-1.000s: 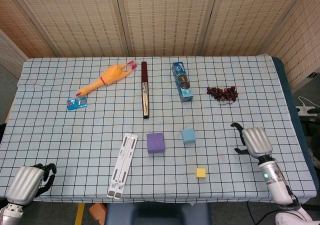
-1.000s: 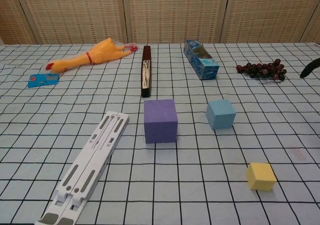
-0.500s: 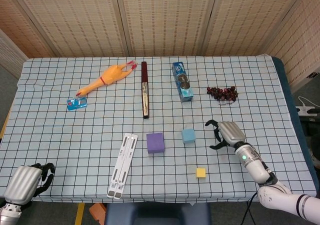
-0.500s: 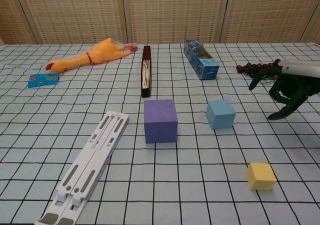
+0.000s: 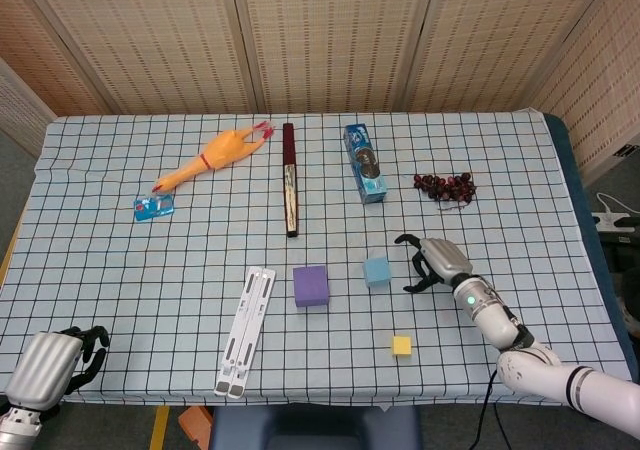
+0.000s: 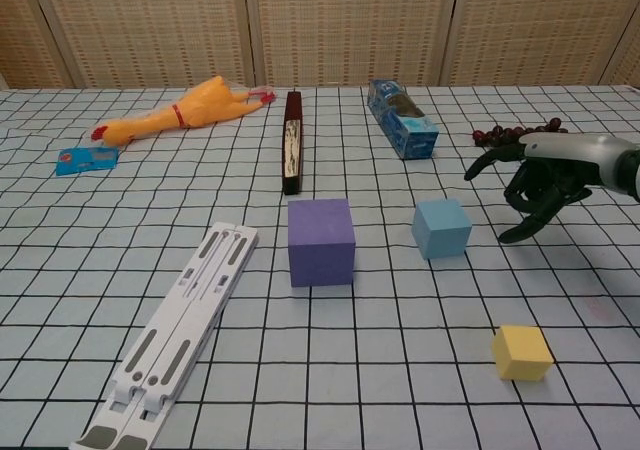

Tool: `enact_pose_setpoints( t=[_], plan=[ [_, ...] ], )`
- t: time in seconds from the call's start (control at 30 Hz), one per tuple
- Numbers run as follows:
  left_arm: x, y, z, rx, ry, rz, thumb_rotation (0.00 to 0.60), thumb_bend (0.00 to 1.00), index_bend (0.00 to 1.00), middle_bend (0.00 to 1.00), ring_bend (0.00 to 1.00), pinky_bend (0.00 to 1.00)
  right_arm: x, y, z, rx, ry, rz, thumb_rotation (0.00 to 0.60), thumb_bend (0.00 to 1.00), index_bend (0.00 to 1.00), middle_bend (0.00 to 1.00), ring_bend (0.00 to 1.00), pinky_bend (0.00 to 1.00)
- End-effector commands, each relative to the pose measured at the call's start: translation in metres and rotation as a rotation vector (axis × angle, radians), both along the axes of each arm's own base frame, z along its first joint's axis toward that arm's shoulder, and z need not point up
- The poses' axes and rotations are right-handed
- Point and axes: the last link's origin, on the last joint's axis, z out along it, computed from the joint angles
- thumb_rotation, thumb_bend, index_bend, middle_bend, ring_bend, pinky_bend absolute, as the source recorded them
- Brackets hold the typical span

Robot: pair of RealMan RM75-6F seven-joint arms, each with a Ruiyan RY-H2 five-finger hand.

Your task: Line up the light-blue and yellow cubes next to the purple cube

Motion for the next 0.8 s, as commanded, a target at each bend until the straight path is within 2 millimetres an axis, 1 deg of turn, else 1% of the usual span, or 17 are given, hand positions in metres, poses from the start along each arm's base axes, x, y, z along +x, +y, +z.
enact_pose_setpoints(
  t=[0.03,0.3,0.6,0.7,0.77,0.8],
  plan=[
    [0.0,0.0,0.0,0.0,-0.001,-0.001,0.6,0.47,0.52,0.68,0.63,0.83,0.002,-0.003,-0.007,0.014,-0.023,-0.009,0.6,0.0,0.18,0.81,0.9,1.0],
    [0.0,0.0,0.0,-0.003,-0.002,-0.001,0.6,0.47,0.52,0.68,0.63,0.83,0.003,-0.006,-0.016,0.053,-0.066,-0.03,0.6,0.0,0.18,0.82,0.9,1.0],
    [0.0,0.0,0.001,-0.001,-0.004,-0.002,0.6,0.47,0.52,0.68,0.63,0.83,0.006,-0.009,-0.024,0.085,-0.112,-0.048,0.6,0.0,0.07,0.83,0.92,1.0],
    [0.0,0.0,0.001,-0.001,-0.003,-0.001,0.6,0.47,0.52,0.68,0.63,0.83,0.007,-0.009,-0.027,0.095,-0.128,-0.057,0.6,0.0,0.07,0.84,0.92,1.0],
    [0.0,0.0,0.001,-0.001,-0.004,-0.001,0.6,0.47,0.52,0.68,0.63,0.83,0.008,-0.01,-0.029,0.096,-0.138,-0.058,0.6,0.0,0.09,0.84,0.92,1.0],
    [0.0,0.0,0.001,0.0,-0.004,-0.001,0.6,0.47,0.52,0.68,0.63,0.83,0.008,-0.01,-0.03,0.093,-0.144,-0.057,0.6,0.0,0.11,0.84,0.93,1.0]
  ],
)
